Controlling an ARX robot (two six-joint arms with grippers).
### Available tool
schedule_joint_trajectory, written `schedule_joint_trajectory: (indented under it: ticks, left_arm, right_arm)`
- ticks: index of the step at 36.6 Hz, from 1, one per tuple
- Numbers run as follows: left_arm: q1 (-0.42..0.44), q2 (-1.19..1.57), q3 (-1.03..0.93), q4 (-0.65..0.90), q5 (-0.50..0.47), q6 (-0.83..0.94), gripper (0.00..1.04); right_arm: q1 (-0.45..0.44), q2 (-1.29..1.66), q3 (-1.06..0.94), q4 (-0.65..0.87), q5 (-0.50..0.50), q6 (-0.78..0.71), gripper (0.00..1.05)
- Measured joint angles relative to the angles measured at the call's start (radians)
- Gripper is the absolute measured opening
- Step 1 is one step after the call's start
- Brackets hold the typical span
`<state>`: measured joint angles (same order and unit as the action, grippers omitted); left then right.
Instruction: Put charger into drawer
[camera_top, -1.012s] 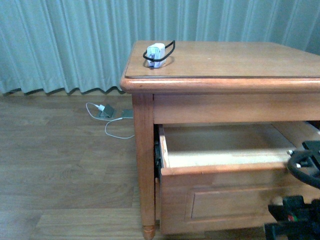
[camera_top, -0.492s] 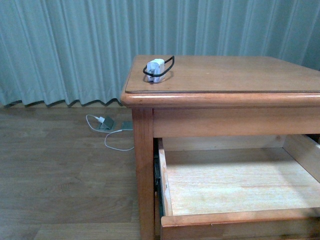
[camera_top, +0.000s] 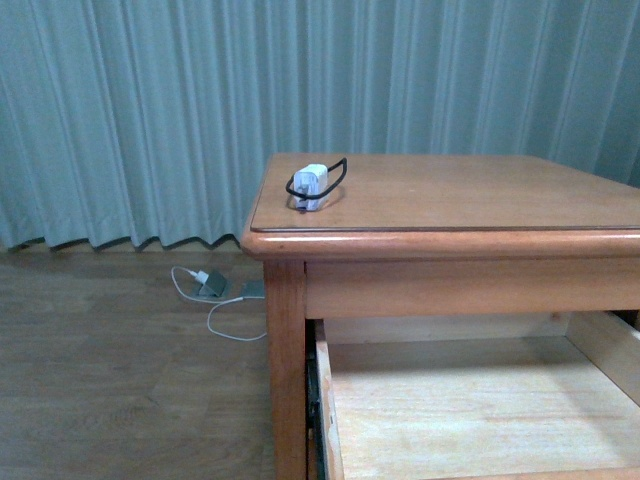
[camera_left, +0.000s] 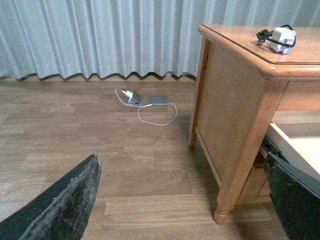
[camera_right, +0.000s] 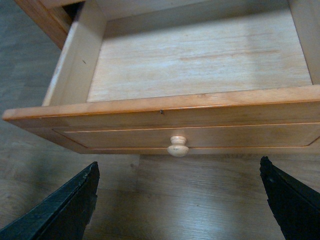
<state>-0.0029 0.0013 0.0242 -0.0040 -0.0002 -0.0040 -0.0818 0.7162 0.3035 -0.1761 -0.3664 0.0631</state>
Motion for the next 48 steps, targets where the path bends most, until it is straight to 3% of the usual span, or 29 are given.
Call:
schedule_joint_trajectory:
  ticks: [5,13,16,18,21,28,30,33,46,48]
  left_arm:
    - [0.000,0.000,0.000,0.000,0.000,0.000,0.98]
    - [0.000,0.000,0.000,0.000,0.000,0.000,0.98]
    - [0.000,0.000,0.000,0.000,-0.003,0.000,0.98]
    - [0.000,0.000,0.000,0.000,0.000,0.000,0.98]
    - [0.000,0.000,0.000,0.000,0.000,0.000,0.98]
    - [0.000,0.000,0.000,0.000,0.000,0.000,0.98]
    - [0.000,0.000,0.000,0.000,0.000,0.000,0.98]
    - [0.000,0.000,0.000,0.000,0.000,0.000,0.98]
    - [0.000,0.000,0.000,0.000,0.000,0.000,0.98]
    - [0.000,0.000,0.000,0.000,0.000,0.000,0.98]
  right_arm:
    - [-0.103,-0.185,-0.006,-0.087,-0.097,-0.013,0.96]
    - [-0.124,-0.222,-0.013,-0.080,-0.088,-0.016,0.96]
    - [-0.043,-0.336,-0.177,0.287,0.200,-0.042,0.77]
    - [0.034,-0.384,-0.211,0.397,0.342,-0.049,0.65]
    - [0.075,-0.417,-0.227,0.404,0.357,-0.056,0.47]
    - [0.078,-0.460,-0.253,0.378,0.366,-0.058,0.17]
    - [0.078,-0.468,-0.254,0.375,0.366,-0.062,0.22]
    - [0.078,-0.471,-0.254,0.375,0.365,-0.062,0.40]
    - [0.078,-0.471,-0.254,0.375,0.366,-0.062,0.95]
    - [0.078,-0.471,-0.254,0.375,0.365,-0.061,0.97]
